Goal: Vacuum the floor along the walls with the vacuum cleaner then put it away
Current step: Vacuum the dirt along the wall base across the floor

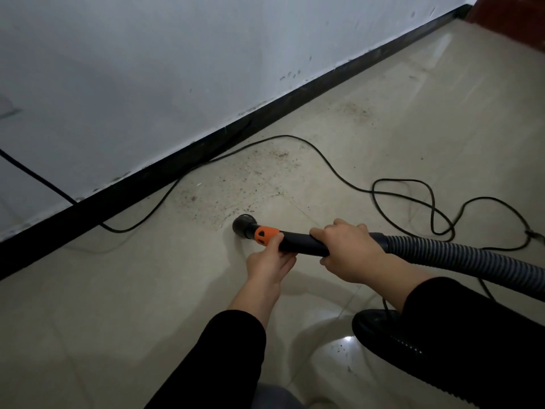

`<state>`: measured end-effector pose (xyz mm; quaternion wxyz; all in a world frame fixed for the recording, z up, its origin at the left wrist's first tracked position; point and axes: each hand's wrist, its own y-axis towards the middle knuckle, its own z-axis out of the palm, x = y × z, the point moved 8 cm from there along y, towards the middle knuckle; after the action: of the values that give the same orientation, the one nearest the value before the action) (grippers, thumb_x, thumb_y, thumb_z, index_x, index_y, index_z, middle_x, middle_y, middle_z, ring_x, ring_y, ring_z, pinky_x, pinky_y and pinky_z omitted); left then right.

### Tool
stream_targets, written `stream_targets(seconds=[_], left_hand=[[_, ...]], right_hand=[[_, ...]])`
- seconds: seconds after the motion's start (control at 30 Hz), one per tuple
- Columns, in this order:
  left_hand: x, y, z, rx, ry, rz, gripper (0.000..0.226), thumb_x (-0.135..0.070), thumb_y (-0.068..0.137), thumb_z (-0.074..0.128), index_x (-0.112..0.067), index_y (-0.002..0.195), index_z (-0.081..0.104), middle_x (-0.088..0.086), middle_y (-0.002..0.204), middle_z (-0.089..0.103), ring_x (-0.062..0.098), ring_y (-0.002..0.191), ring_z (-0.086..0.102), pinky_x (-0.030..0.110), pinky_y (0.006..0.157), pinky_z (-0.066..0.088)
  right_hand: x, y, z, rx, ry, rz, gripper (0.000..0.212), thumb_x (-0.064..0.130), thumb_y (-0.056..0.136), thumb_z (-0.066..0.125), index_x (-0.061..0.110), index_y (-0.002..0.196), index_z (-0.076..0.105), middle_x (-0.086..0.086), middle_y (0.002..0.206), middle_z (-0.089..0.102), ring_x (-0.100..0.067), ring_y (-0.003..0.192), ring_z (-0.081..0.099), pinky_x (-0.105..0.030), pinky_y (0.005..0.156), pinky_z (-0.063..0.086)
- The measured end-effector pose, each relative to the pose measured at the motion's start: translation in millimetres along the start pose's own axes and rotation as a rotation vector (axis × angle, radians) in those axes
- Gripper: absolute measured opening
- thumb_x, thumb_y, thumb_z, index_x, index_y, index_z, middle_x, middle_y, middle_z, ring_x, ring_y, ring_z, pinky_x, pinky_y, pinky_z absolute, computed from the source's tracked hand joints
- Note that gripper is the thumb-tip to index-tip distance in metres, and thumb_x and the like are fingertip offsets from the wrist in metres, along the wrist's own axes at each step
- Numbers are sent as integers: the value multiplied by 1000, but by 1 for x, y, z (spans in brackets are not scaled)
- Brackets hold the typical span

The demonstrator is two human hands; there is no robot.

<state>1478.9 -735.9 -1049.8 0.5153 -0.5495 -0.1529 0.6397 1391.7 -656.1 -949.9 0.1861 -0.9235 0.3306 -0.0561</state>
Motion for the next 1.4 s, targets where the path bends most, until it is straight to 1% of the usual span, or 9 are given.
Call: stream_targets(seconds=[0.07,0.2,0.33,0.5,0.63,0.77,0.93,1.2,1.4], left_hand=[[-1,0,-4,-23,-15,7,15,-15,92,65,-1,91,59,12,74,70,16,67,71,23,63,57],[-1,1,-8,-54,-30,8,16,-15,90,67,-2,85,60,9,67,71,15,65,71,22,64,57],[-2,5,-6,-47,-42,19,16,-16,90,66,-2,83,61,9,70,71,15,69,71,23,66,57],[-3,13,-2,-23,-33,33,14,-17,91,66,-4,87,61,10,78,71,16,74,71,23,65,57],[-5,20,1,-10,-8,41,14,-18,91,67,-5,87,62,10,81,72,17,78,71,24,68,57],[-6,24,4,11,6,48,15,-19,91,67,-6,85,63,10,78,72,16,77,72,24,68,57],[-7,27,6,24,10,40,15,-19,90,68,-6,84,63,6,71,73,14,73,73,24,69,58],[-12,26,-5,-5,-28,53,17,-18,90,67,-3,85,63,12,83,73,17,79,72,24,70,57],[-16,22,-17,-45,-34,57,17,-20,90,68,-4,84,63,11,80,73,17,78,72,25,72,57]], right_hand=[[3,2,1,2,-3,-14,26,17,90,54,23,115,49,0,106,57,-22,108,45,-43,88,39],[5,5,3,5,-6,-21,27,17,91,54,22,117,49,-1,108,56,-22,109,45,-44,90,38],[5,9,4,-9,-17,-11,29,16,91,53,22,119,47,-1,110,56,-22,108,45,-44,91,38],[3,14,6,-41,-32,20,30,16,91,53,21,120,46,0,110,57,-22,108,44,-43,91,37],[2,17,7,-72,-36,46,30,17,92,53,22,120,46,1,110,57,-21,109,44,-42,91,37],[0,19,6,-83,-40,60,29,16,91,53,22,120,46,1,108,57,-21,108,44,-42,90,37],[-1,21,4,-93,-39,68,29,17,91,52,22,120,46,2,107,56,-21,108,44,-42,90,37],[10,25,5,-98,-35,48,29,18,91,53,22,118,45,2,108,56,-21,109,44,-42,87,35],[20,27,5,-93,-23,12,29,17,91,53,22,118,45,1,108,56,-21,108,44,-41,88,35]])
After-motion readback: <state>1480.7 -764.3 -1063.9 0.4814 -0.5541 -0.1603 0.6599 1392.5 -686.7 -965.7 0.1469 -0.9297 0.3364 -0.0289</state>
